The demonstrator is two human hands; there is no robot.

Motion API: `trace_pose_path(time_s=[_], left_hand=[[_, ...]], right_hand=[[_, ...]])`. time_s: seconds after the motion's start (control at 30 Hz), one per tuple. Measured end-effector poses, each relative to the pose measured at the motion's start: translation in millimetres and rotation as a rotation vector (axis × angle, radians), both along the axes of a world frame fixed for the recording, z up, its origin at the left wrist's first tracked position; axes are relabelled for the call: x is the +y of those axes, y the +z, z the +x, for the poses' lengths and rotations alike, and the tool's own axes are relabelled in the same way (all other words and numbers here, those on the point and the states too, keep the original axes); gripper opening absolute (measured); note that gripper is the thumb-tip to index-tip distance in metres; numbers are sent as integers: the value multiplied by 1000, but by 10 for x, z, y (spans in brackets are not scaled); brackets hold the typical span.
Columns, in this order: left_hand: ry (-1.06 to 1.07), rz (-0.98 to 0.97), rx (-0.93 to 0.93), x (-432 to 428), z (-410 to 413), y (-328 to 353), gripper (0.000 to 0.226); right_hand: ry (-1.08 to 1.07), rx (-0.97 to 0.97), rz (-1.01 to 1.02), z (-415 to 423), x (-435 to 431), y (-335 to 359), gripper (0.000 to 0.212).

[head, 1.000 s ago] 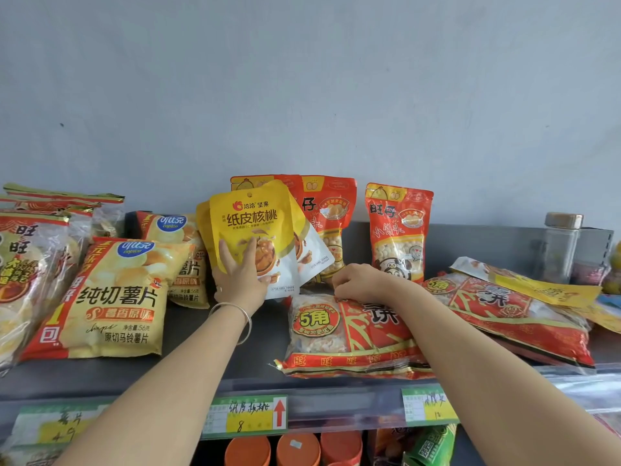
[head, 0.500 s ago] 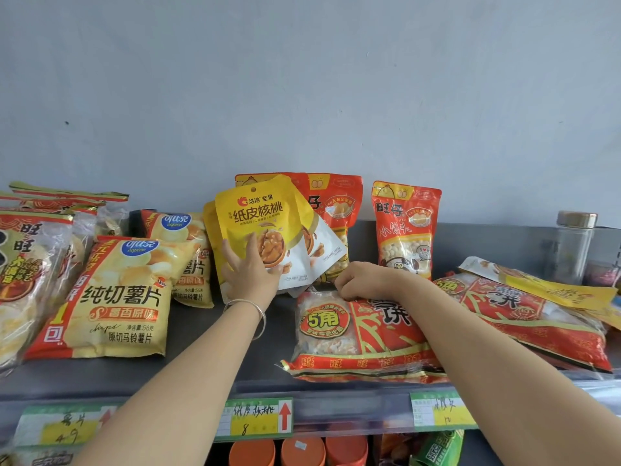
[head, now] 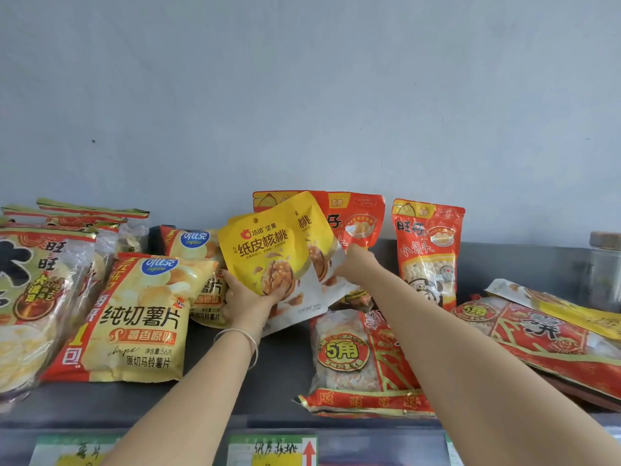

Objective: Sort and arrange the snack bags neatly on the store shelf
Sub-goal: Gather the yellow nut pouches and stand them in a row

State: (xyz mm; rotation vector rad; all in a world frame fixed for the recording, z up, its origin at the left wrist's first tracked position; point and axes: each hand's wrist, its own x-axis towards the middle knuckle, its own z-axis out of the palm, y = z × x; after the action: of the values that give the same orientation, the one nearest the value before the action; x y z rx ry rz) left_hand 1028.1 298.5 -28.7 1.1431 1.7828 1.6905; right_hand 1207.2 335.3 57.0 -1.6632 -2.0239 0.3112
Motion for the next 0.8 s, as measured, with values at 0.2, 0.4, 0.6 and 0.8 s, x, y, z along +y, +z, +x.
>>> trace_pose_path(time_s=[0.2, 0.4, 0.6, 0.8], left_hand=[[-118, 290, -253, 47, -66, 40, 92], [129, 305, 55, -17, -160, 252, 89], [269, 112, 339, -119, -120, 254, 64], [-22, 118, 486, -182, -180, 133, 82]], right_hand=[[26, 494, -75, -75, -9, -17, 30], [111, 341, -210, -396, -172, -222, 36], [275, -259, -131, -505, -315, -301, 29], [181, -287, -46, -431, -293, -304, 28]])
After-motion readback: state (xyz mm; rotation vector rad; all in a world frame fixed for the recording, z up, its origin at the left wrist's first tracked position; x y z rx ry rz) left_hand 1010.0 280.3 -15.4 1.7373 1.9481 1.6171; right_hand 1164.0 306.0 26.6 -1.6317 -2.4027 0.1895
